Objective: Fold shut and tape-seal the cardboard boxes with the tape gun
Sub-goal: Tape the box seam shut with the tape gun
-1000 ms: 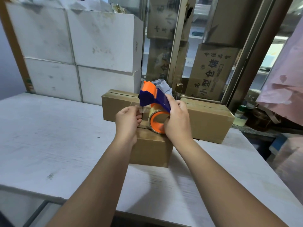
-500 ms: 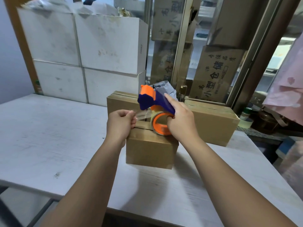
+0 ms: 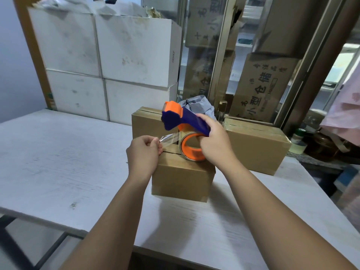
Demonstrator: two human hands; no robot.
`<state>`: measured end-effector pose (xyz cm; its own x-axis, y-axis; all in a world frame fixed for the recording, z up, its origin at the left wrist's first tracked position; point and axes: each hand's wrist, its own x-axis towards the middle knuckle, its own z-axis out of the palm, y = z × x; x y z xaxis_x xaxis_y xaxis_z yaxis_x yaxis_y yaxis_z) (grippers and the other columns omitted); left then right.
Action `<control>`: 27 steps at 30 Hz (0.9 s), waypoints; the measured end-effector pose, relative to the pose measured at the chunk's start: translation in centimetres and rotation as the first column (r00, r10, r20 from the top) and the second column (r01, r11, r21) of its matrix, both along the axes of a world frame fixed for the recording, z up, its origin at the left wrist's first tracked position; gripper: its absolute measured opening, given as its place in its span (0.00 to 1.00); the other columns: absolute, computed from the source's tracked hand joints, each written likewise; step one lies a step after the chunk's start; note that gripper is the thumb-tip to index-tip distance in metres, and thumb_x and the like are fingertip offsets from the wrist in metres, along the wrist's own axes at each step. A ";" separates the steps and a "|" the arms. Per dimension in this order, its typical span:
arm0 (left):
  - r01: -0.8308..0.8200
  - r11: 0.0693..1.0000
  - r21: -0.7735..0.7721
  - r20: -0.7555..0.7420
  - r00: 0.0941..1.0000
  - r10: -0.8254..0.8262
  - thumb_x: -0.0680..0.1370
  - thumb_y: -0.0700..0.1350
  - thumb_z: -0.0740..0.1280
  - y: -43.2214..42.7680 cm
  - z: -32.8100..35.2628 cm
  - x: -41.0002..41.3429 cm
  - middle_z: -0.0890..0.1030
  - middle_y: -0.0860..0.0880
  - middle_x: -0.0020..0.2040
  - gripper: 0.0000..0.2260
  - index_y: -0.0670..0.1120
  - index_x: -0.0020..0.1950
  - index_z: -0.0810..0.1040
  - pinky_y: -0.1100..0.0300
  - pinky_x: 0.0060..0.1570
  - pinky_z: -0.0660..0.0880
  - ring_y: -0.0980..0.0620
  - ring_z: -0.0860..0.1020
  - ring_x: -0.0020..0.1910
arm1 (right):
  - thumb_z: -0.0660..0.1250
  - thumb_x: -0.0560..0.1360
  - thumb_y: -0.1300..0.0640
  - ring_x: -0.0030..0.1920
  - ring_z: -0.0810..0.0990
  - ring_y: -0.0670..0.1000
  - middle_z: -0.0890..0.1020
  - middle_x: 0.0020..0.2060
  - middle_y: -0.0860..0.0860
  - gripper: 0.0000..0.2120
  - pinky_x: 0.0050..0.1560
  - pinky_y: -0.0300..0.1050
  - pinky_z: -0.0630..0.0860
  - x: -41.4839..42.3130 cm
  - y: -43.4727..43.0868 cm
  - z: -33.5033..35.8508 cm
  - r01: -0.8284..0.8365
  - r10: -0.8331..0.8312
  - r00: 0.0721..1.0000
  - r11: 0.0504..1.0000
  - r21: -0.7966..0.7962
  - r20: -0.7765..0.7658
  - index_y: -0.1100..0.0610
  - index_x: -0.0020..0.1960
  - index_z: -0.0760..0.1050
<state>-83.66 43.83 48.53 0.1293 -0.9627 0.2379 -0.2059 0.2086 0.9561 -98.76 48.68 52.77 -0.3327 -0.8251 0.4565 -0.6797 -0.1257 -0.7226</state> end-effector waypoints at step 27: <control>0.022 0.988 0.150 0.113 0.993 -0.039 0.77 0.43 0.65 -1.5 -1.5 1.5 0.78 0.51 0.32 0.09 0.44 0.39 0.81 0.62 0.36 0.68 0.52 0.75 0.36 | 0.61 0.73 0.68 0.53 0.69 0.45 0.74 0.60 0.50 0.34 0.55 0.36 0.66 0.0 0.3 -3.5 0.078 -0.082 0.994 0.996 -0.051 -0.074 0.43 0.73 0.61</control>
